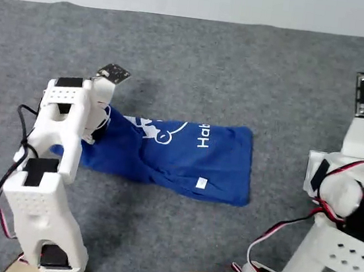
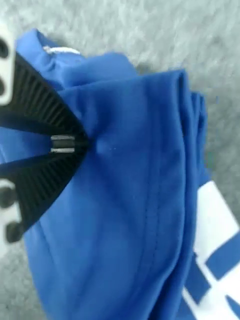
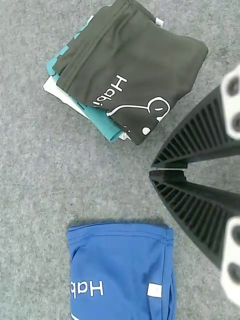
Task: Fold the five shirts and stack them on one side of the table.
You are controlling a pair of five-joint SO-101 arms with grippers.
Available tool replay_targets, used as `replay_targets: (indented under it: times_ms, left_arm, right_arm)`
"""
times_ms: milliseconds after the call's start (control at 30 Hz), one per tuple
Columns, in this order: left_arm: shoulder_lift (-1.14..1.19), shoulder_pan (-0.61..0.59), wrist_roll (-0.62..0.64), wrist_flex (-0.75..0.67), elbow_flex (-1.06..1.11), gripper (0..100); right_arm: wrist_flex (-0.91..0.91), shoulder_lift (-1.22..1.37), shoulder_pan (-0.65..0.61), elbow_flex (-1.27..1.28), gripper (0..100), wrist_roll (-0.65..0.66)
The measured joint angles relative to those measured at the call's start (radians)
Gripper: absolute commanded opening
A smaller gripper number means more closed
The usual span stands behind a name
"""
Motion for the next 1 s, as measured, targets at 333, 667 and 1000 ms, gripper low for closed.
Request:
replay_targets:
  times_ms: [333, 667, 1000]
  left_arm:
    - [-0.009, -0.002, -0.043, 0.203, -0.002, 0]
    - [-0.127, -0.005, -0.098, 0.261, 0.173, 0]
    - [-0.14, -0.005, -0.098, 0.247, 0.196, 0]
  right_arm:
    - [0.0, 0.0, 0.0, 0.0, 1.7, 0.0]
    - [0.0, 0.0, 0.0, 0.0, 1.7, 0.0]
    - [0.0, 0.0, 0.0, 0.0, 1.7, 0.0]
